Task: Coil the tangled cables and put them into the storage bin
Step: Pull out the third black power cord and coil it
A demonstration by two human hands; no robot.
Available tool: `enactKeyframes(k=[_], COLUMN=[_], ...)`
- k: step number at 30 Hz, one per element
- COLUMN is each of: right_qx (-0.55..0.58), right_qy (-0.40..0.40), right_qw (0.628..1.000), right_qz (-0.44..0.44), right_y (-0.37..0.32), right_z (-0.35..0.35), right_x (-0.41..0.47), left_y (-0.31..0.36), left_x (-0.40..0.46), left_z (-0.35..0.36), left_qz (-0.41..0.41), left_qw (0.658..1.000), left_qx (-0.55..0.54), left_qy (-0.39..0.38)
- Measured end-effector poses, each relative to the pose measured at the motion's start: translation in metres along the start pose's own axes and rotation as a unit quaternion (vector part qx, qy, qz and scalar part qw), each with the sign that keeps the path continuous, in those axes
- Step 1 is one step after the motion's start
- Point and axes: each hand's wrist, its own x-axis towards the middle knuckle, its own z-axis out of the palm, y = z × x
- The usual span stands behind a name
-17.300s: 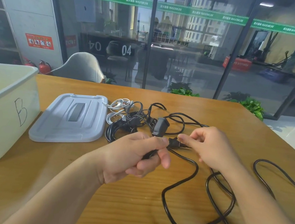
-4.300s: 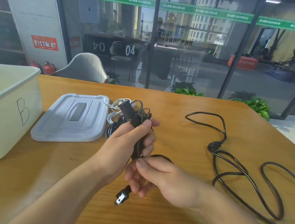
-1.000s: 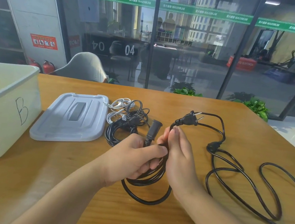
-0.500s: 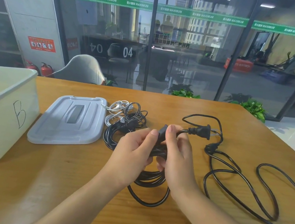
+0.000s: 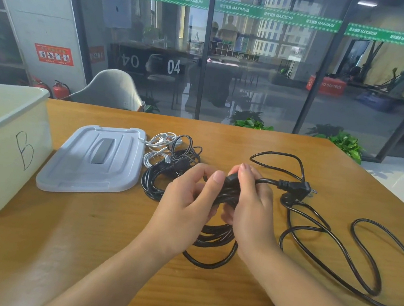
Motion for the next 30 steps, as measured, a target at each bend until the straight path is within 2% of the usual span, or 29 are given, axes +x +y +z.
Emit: enactKeyframes(k=[6,9,14,17,21,26,30], right_qx=[0.027,0.007,-0.069,-0.157,-0.401,-0.518,-0.623], right_qy=[0.057,0.020,-0.023,-0.031,-0.088,-0.082,-0.065], right_qw=[0.997,0.998,0.997,0.987,0.911,0.846,0.767], right_qz=[0.037,0.058,0.039,0.021,-0.030,-0.095,-0.139], right_y=[-0.004,0.000,0.012,0.020,0.023,0.020,0.018], right_z=[-0.004,-0.004,-0.010,-0.029,-0.045,-0.043,-0.050], right_x=[0.003,0.002,0.013,0.026,0.038,0.035,0.035], left_y=[-0.005,-0.006,-0.008,-0.006,-0.001,0.002,0.005], left_x=[-0.002,-0.002,0.003,0.007,0.010,0.010,0.013], left_z=[0.006,0.006,-0.008,-0.016,-0.022,-0.024,-0.035], left_qz=[0.025,0.001,-0.043,-0.062,-0.062,-0.070,-0.078], left_qw=[0.999,0.999,0.996,0.987,0.979,0.976,0.968], left_qx=[-0.021,-0.040,-0.046,-0.108,-0.147,-0.153,-0.177], left_qy=[-0.011,0.023,0.070,0.104,0.123,0.137,0.157])
